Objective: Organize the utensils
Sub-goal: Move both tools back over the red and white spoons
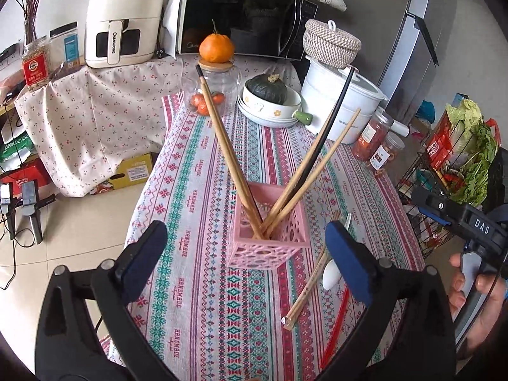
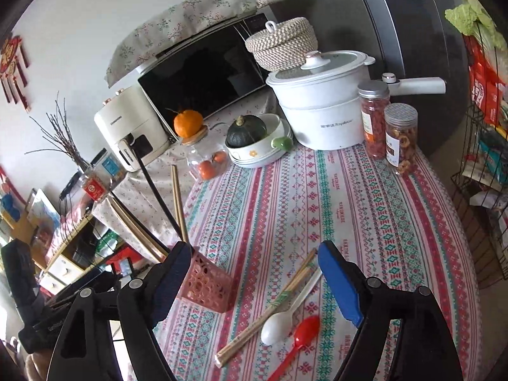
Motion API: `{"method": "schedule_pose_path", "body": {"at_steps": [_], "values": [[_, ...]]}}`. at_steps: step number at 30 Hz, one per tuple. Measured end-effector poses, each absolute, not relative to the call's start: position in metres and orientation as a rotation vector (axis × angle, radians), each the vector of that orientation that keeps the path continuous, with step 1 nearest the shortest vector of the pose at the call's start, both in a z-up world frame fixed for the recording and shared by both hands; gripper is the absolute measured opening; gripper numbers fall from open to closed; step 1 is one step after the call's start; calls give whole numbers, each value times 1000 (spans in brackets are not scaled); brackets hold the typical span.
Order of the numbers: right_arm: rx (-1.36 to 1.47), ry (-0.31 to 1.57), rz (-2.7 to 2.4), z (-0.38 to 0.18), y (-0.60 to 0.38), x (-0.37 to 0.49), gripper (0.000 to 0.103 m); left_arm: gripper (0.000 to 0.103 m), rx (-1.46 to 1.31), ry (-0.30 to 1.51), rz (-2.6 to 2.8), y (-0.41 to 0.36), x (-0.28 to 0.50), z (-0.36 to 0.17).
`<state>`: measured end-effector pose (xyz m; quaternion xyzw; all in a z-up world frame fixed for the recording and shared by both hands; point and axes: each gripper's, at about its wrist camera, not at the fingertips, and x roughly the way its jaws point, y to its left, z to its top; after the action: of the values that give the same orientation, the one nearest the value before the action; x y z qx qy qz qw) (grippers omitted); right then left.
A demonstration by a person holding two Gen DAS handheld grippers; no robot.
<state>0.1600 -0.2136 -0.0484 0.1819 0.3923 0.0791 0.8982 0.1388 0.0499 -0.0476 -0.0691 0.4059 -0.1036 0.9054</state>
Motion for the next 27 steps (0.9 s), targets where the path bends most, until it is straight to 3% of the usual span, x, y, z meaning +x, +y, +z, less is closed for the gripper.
{"method": "schedule_pose_path", "body": {"at_steps": [17, 27], "values": [[279, 1191, -41, -154, -222, 152, 84, 99, -97, 1050, -213, 39, 124, -107], [119, 1237, -42, -177, -190, 162, 84, 99, -50, 1061, -229, 31, 121, -111]]}}
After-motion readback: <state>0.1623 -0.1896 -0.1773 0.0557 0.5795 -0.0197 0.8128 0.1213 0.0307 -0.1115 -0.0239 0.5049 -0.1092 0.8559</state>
